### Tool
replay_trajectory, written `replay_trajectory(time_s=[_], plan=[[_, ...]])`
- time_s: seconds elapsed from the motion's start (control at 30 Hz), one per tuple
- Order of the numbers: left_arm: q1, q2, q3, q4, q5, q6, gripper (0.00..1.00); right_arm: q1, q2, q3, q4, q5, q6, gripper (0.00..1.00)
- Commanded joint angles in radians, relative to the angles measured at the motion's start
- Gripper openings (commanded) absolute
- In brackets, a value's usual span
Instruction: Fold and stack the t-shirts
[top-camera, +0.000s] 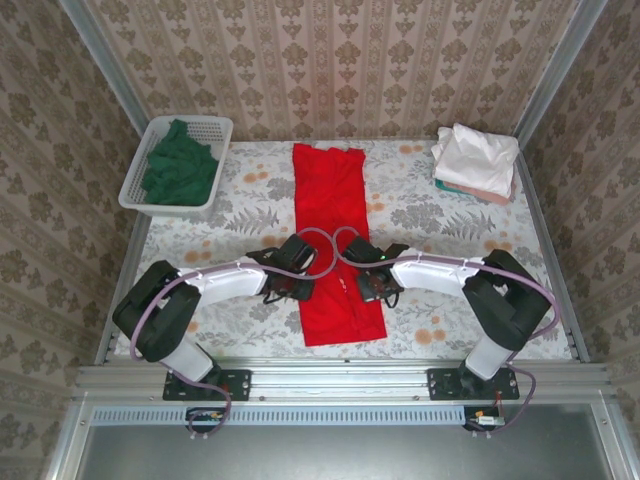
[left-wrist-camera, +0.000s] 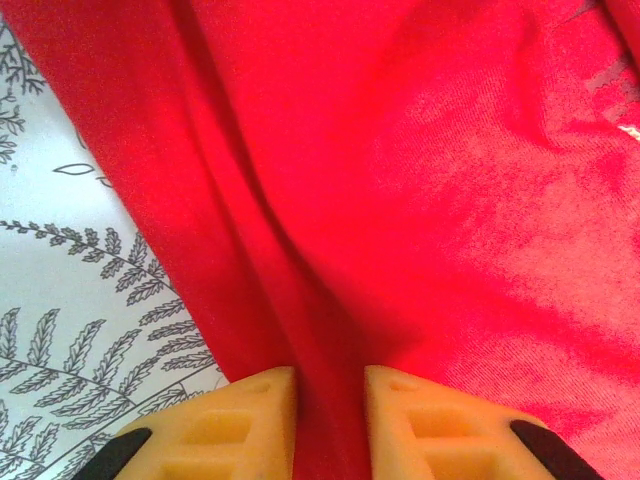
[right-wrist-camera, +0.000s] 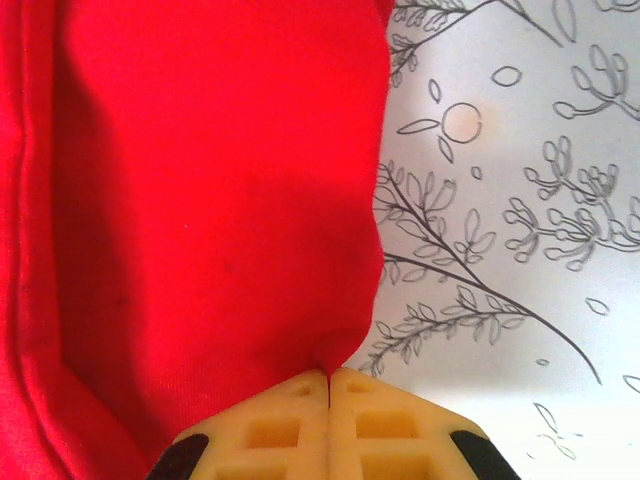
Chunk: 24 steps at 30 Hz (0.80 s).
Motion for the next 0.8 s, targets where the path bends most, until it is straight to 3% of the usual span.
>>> replay_trajectory(time_s=[0.0,0.3,0.37,0.47,0.7,0.77], plan=[[0.006,0.005,-0.029,-0.024,-0.006,0.021,0.25,-0.008,-0.087,-0.015,-0.061,0.047,-0.008,0.03],[0.012,0.013,-0.036,-0.016,-0.006,0.036,0.24,-0.082,-0.173,-0.103,-0.052,0.029,-0.025,0.00],[0.011,0.017,-0.035,-0.016,-0.006,0.037,0.24,-0.094,-0.169,-0.107,-0.053,0.007,-0.030,0.27],[0.012,0.019,-0.032,-0.016,0.007,0.038,0.25,-0.093,-0.167,-0.090,-0.061,-0.024,-0.038,0.41],[0.008,-0.022,-0.031,-0.001,0.051,0.024,0.41,0.035,-0.198,-0.054,0.018,-0.111,-0.025,0.41],[0.004,-0.064,-0.037,-0.002,0.056,0.020,0.52,0.059,-0.163,-0.039,0.008,-0.108,-0.019,0.36]])
